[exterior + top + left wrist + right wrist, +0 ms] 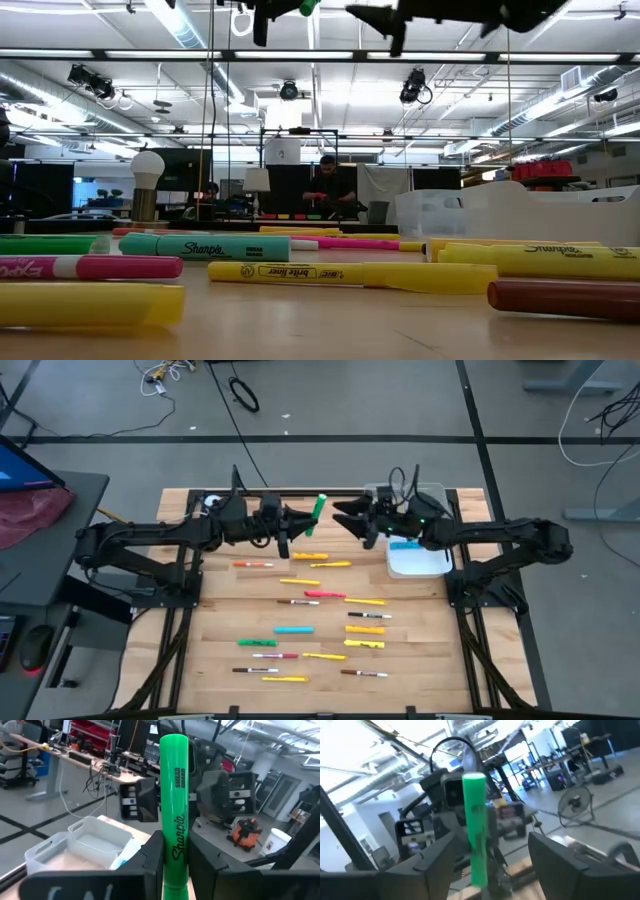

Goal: Pick & Place Markers
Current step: Put the green highlighter pen into the white bin

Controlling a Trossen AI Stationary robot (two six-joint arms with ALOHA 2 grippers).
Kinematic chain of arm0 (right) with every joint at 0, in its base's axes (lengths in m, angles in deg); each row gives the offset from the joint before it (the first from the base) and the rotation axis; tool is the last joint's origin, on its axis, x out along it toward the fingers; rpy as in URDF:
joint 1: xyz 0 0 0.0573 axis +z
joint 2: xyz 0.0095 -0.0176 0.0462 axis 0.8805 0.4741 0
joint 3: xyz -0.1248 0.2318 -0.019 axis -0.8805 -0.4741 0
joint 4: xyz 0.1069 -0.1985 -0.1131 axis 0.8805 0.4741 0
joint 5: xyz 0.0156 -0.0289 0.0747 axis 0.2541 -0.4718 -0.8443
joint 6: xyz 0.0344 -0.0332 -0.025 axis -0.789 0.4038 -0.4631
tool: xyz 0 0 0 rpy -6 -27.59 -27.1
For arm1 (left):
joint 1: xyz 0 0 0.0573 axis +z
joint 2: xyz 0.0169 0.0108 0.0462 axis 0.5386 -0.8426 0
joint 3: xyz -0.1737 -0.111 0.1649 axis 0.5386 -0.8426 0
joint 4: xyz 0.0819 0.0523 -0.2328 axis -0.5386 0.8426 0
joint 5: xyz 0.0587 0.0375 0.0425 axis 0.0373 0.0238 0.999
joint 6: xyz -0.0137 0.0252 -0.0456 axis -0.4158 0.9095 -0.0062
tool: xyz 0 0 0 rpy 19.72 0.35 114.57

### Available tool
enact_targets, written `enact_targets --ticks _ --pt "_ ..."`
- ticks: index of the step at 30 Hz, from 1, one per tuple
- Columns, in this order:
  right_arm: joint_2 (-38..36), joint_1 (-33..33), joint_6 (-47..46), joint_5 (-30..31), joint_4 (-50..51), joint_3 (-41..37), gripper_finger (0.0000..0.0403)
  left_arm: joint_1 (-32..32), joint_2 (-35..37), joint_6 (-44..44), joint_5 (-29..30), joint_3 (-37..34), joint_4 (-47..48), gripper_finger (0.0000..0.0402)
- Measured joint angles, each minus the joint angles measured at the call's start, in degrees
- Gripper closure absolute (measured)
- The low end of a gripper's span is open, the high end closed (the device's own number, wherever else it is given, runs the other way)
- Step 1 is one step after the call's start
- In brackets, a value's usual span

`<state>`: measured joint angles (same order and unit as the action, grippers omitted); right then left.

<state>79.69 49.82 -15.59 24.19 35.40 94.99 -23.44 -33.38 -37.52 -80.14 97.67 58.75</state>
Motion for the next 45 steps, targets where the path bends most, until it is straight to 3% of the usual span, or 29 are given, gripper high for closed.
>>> enact_targets --ticks 6,10,14,21,26,31,36,40,42,45 --pt "6.0 -0.2 3.8 -5.3 2.4 7.9 0.0163 0.0 -0.5 0.1 -0.6 0.3 0.1 0.0335" --pt "6.7 -0.2 4.3 -6.0 2.4 8.8 0.0172 0.0 -0.5 1.4 -0.6 0.3 0.0 0.0334" --pt "6.7 -0.6 4.3 -5.1 1.9 8.8 0.0220 0.0 -0.5 1.9 -0.6 0.3 0.1 0.0324" --pt "6.7 -1.1 5.7 -5.2 1.4 8.8 0.0355 0.0 -0.5 2.3 -0.4 0.3 0.4 0.0313" --pt "3.9 -1.7 7.8 -5.5 4.9 8.8 0.0361 0.6 -1.1 1.5 -0.8 0.3 2.3 0.0272" --pt "-4.8 -4.1 9.5 -5.6 22.8 8.8 0.0361 1.6 -1.2 1.4 -0.5 0.2 7.9 0.0211" --pt "-14.2 -7.0 16.8 -5.5 55.4 8.9 0.0361 2.1 -1.1 1.5 -0.5 0.2 10.6 0.0177" --pt "-15.6 -8.9 25.1 -3.4 80.9 8.6 0.0361 2.1 -1.1 1.5 0.6 0.2 10.5 0.0176" --pt "-15.2 -9.4 29.9 -2.3 87.7 6.7 0.0361 2.1 -1.1 1.6 1.0 0.2 10.5 0.0180" --pt "-14.7 -9.9 35.4 -0.2 89.5 1.1 0.0361 2.1 -1.1 2.0 1.5 0.2 10.5 0.0188"
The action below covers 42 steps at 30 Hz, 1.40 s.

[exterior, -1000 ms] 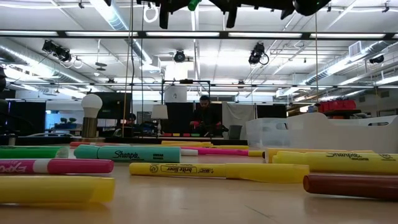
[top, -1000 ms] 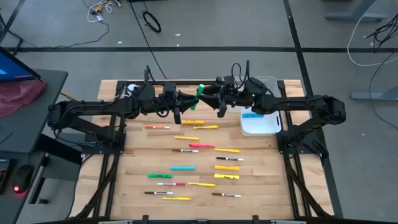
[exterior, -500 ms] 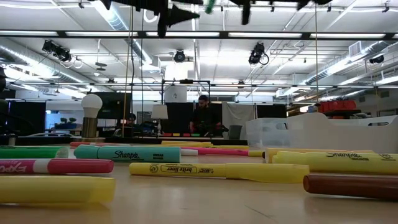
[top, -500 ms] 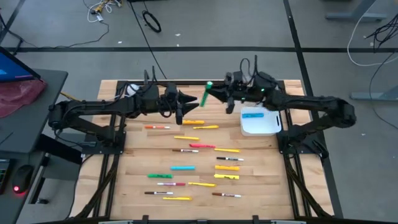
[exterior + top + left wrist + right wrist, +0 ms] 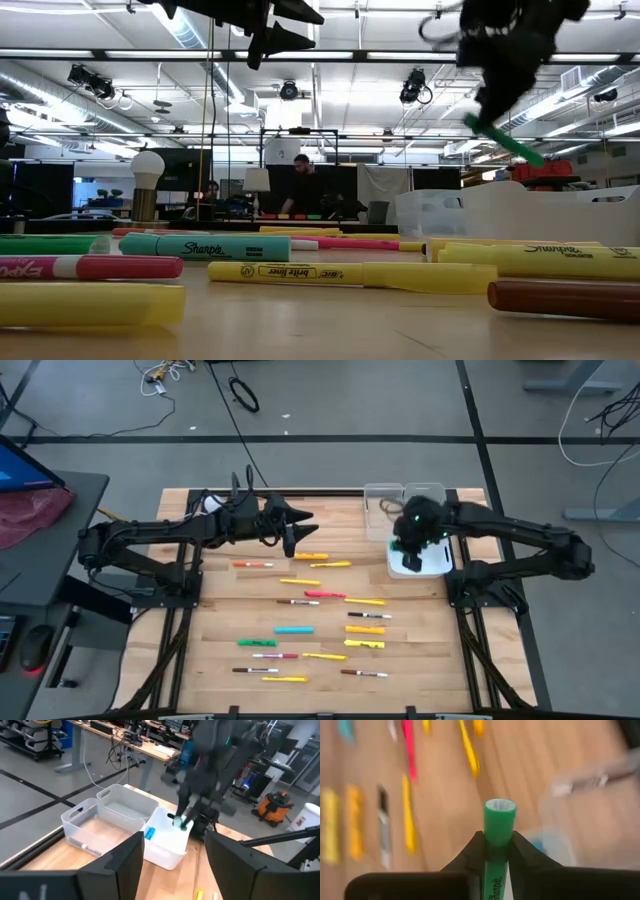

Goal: Pick & Place Markers
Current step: Put the green highlighter pen into the white bin, then put the brown marker pen into the transparent bin

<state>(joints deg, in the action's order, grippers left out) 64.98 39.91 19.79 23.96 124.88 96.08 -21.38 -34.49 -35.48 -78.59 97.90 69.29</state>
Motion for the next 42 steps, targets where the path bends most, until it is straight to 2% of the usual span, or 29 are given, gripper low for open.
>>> enact_targets --ticks 5,8,14,24,28,32,38,42 --pt "0.9 -0.4 7.9 3.8 -8.3 -10.6 0.0359 0.0 0.0 0.0 0.0 0.0 0.1 0.0197" --pt "2.0 -0.4 11.7 6.0 -10.4 -13.8 0.0357 0.0 0.0 -0.4 0.0 0.0 0.1 0.0197" --pt "5.6 -0.4 12.9 13.1 -10.7 -16.6 0.0355 0.0 0.0 -0.5 0.0 0.0 0.1 0.0197" --pt "14.3 -0.4 20.2 15.3 -17.9 -17.7 0.0350 0.0 0.0 -0.5 0.0 0.0 0.1 0.0197" --pt "15.7 -0.4 19.9 18.3 -19.1 -17.7 0.0325 0.0 0.0 -0.5 0.0 0.0 0.1 0.0197" --pt "14.6 -0.4 18.5 20.9 -18.5 -17.7 0.0278 0.0 0.0 -0.5 0.0 0.0 0.1 0.0197" --pt "9.9 -0.3 14.4 21.8 -8.6 -14.7 0.0217 0.0 0.0 -0.5 0.0 0.0 0.1 0.0197" --pt "6.4 -0.3 5.0 21.8 -0.4 -9.8 0.0201 0.0 0.0 -0.5 0.0 0.0 0.1 0.0197"
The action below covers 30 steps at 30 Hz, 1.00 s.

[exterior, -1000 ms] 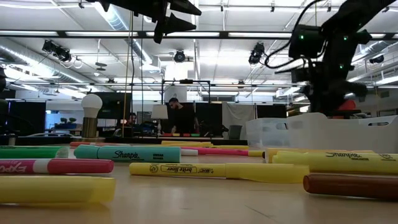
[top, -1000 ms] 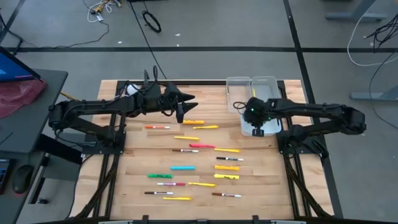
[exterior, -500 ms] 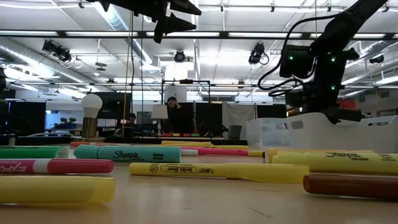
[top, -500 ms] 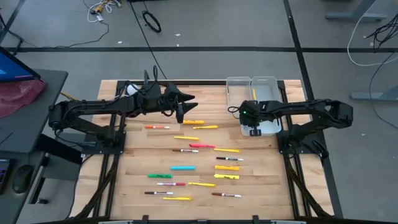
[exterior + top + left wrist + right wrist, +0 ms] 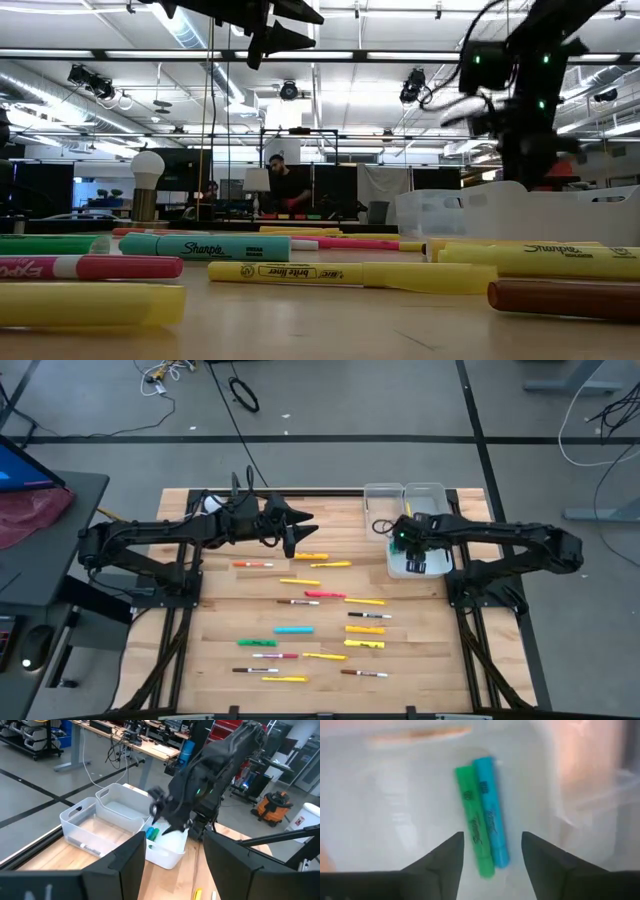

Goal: Pick & Place Markers
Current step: Put the brown marker pen into the transparent bin

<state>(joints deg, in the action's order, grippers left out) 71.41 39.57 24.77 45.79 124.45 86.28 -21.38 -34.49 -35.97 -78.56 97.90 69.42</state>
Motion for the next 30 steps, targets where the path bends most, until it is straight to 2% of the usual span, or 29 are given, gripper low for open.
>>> enact_targets --ticks 3,6,12,19,24,30 --pt "-3.0 0.0 -9.8 -0.4 3.4 4.6 0.0199 0.0 0.0 0.2 0.0 0.0 0.0 0.0197" --pt "-6.5 0.0 -18.7 -2.9 2.3 8.4 0.0198 0.0 0.0 1.3 0.0 0.0 0.7 0.0197" --pt "-13.9 2.6 -31.2 -7.4 -12.6 9.3 0.0206 0.0 0.0 1.8 -0.2 0.0 8.3 0.0197" --pt "-17.0 11.8 -36.6 -7.7 -22.4 8.1 0.0222 -0.5 0.0 1.8 -6.8 0.0 27.4 0.0197" --pt "-19.3 15.9 -39.8 -7.1 -25.1 8.0 0.0241 -2.3 0.0 2.0 -7.7 -0.1 41.1 0.0197" --pt "-22.0 16.2 -40.2 -7.0 -32.9 8.0 0.0264 -5.5 0.0 1.6 -10.2 -7.2 35.3 0.0197"
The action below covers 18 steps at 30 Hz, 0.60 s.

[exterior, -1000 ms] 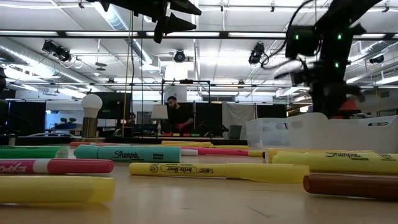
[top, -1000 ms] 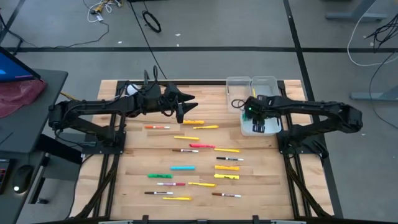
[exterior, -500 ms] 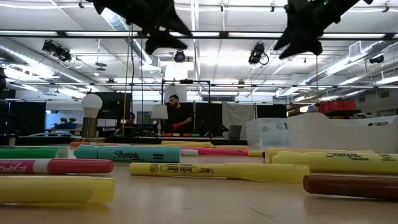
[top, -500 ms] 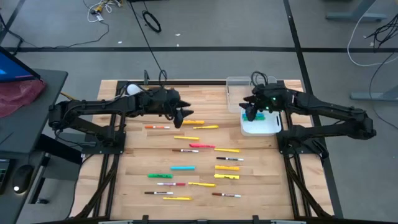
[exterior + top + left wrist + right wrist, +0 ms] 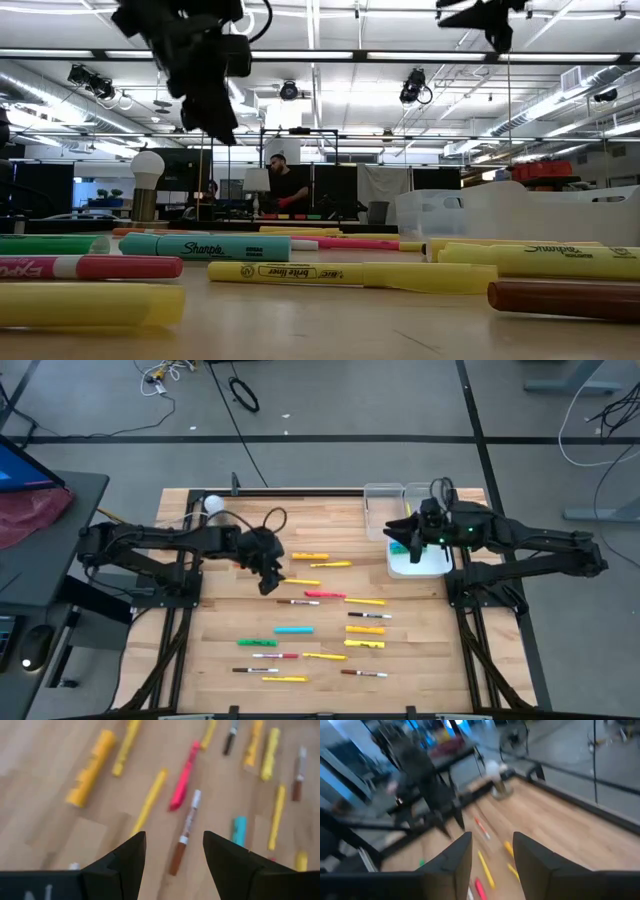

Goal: Pick & Place Markers
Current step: Put the brown marker pen into the transparent bin

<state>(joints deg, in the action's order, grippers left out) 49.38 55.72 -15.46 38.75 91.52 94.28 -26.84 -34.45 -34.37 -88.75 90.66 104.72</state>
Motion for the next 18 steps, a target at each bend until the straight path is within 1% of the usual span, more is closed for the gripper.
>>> enact_targets --ticks 4,9,12,15,18 --pt "-0.1 0.0 2.4 0.0 -1.9 0.0 0.0275 -2.4 0.0 2.5 -1.1 -7.3 -10.3 0.0197" --pt "0.2 -0.1 2.6 0.0 -0.9 0.0 0.0284 -5.3 -0.6 7.9 -1.0 -14.8 -21.3 0.0197" --pt "0.1 -0.5 2.6 0.0 -0.7 0.0 0.0288 -6.6 -1.6 10.4 -1.0 -17.7 -23.6 0.0197" --pt "0.2 -1.2 2.6 0.0 -0.6 0.0 0.0291 -7.8 -3.9 10.9 -0.6 -19.7 -25.2 0.0197" --pt "0.2 -1.8 2.6 0.0 -0.1 0.0 0.0291 -9.0 -7.1 11.5 0.3 -20.5 -29.1 0.0198"
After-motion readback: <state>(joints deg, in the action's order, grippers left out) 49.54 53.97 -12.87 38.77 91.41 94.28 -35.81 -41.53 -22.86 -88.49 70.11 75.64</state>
